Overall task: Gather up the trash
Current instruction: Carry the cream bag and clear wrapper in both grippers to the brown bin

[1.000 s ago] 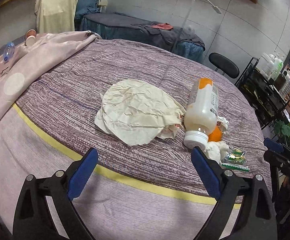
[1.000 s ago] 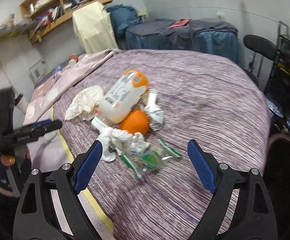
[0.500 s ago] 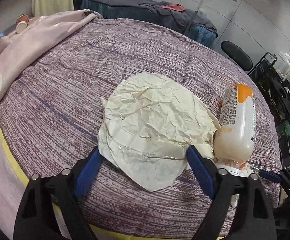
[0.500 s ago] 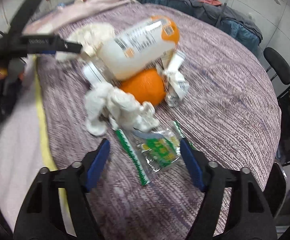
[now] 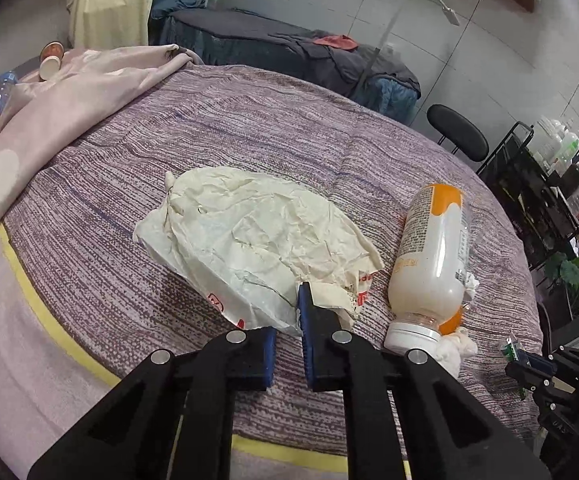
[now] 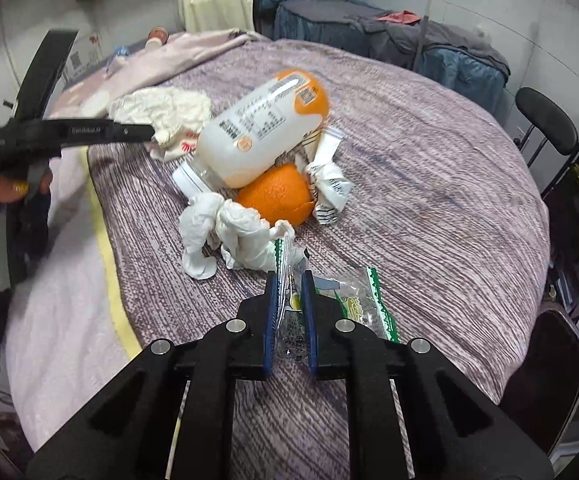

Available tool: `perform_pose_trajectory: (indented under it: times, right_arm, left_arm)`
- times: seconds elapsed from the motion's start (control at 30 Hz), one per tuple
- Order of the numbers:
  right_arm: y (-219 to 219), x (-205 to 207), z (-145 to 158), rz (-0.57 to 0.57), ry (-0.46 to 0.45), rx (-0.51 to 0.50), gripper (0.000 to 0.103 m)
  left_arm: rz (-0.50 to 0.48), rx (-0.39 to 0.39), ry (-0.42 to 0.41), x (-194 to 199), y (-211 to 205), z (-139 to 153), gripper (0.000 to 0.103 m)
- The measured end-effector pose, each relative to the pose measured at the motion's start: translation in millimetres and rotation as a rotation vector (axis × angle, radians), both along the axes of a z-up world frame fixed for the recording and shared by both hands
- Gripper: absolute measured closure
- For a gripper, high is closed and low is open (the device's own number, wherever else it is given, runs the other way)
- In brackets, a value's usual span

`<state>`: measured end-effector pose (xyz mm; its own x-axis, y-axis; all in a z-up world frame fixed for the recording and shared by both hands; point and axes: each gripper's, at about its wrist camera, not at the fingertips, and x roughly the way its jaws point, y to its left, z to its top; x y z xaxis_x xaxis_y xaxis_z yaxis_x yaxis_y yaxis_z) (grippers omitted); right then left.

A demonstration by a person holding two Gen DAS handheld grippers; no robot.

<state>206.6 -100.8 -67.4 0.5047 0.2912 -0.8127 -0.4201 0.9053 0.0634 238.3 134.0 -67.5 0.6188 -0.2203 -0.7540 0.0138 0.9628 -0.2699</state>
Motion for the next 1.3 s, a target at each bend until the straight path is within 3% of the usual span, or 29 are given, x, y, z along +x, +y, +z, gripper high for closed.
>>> perform_pose_trajectory:
  times: [0.3, 0.57, 1.3]
  right_arm:
    - [-20.7, -26.7, 21.6, -0.056, -0.056, 0.118, 0.090]
    - [-37.3, -41.3, 26.4, -0.088, -0.068, 0.181, 0.090]
    - [-121.1, -84.6, 22.8, -0.254, -0.100, 0.289, 0.090]
  left_arm:
    - [0.022, -0.015, -0.152, -52.1, -4.4, 49.3, 0.095]
    - [-0.005, -0.030, -0.239, -84.8, -25.8, 74.9, 0.095]
    - [-0.201, -0.106, -0.279, -111.5, -125.0, 83.5, 0.095]
